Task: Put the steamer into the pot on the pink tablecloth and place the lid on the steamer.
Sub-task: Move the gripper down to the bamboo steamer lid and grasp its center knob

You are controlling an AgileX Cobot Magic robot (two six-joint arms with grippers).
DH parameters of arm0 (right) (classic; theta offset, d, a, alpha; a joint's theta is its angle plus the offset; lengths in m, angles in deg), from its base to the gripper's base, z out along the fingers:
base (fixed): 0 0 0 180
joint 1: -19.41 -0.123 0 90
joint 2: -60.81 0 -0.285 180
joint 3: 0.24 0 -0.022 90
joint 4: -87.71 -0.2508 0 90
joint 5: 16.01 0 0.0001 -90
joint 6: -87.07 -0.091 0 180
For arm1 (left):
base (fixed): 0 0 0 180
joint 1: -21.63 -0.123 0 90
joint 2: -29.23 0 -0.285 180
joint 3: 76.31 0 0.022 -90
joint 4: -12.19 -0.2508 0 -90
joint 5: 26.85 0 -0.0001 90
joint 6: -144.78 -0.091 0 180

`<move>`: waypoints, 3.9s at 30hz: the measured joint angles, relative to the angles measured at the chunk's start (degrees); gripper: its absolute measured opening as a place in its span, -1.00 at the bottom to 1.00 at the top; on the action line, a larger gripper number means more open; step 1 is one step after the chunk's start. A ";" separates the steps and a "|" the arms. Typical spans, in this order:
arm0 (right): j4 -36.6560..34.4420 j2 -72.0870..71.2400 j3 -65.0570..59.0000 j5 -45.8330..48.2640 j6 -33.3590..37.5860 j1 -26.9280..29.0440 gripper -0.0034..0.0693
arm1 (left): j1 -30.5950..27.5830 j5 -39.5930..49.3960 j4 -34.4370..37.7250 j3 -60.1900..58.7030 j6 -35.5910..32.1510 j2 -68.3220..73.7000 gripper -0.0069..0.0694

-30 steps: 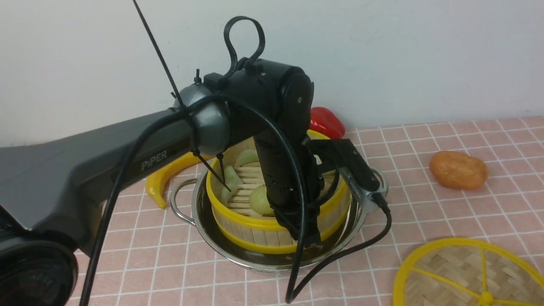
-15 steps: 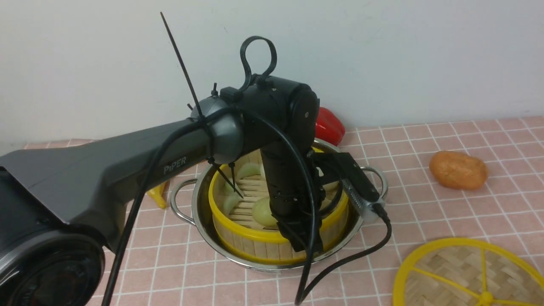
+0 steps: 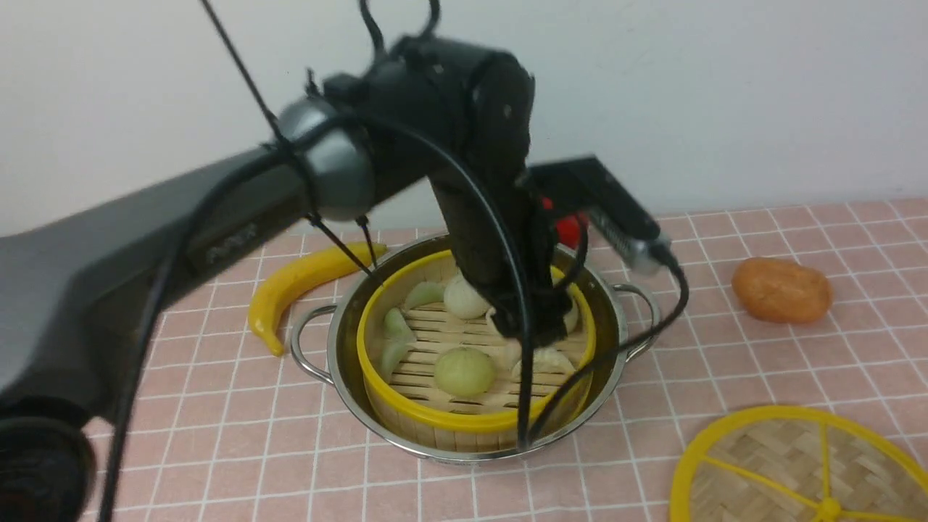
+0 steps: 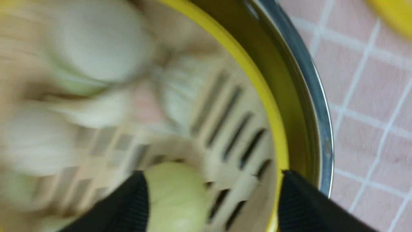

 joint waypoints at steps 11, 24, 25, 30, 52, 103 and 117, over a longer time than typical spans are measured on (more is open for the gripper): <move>0.00 0.00 0.00 0.00 0.00 0.00 -0.24 | -8.31 -0.03 2.63 1.58 6.57 -18.79 -0.86; 0.00 0.00 0.00 0.00 0.00 0.00 -0.24 | -11.59 -1.95 11.07 1.70 6.57 -25.64 -0.53; 0.00 0.00 0.00 0.00 0.00 0.00 -0.24 | -11.59 -2.26 11.07 1.70 6.57 -25.61 -0.51; 0.00 0.00 0.00 0.00 0.00 0.00 -0.24 | -11.82 -2.33 11.08 1.11 6.63 -25.42 -0.40; 0.00 0.00 0.00 0.00 0.00 0.00 -0.24 | -40.71 -45.16 19.36 -95.27 5.00 -101.08 -0.18; -15.60 7.45 35.60 28.42 12.69 0.00 -0.24 | -43.00 -48.96 18.78 -105.74 5.96 -112.94 -0.18; -25.53 65.40 48.36 48.24 42.13 0.00 -0.24 | -43.00 -48.96 18.78 -105.74 5.96 -113.01 -0.18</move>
